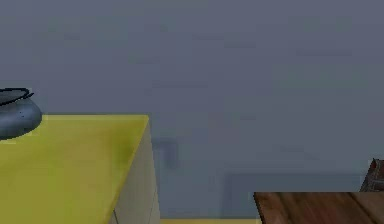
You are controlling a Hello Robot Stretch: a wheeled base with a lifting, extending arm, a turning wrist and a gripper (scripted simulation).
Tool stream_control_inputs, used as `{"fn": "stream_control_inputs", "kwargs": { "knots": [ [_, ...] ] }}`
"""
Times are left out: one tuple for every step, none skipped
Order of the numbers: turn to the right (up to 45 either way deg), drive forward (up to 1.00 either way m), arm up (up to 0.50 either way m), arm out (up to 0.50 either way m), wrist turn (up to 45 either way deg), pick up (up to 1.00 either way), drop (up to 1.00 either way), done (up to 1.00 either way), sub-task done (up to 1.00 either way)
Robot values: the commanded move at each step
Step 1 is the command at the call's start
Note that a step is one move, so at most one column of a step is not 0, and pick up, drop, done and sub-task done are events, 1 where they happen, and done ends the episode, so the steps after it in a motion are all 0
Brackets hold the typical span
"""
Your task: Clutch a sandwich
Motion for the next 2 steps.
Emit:
{"fn": "stream_control_inputs", "kwargs": {
  "knots": [
    [0.0, 0.0, 0.5, 0.0, 0.0, 0.0, 0.0, 0.0, 0.0],
    [0.0, 0.0, 0.38, 0.0, 0.0, 0.0, 0.0, 0.0, 0.0]
  ]
}}
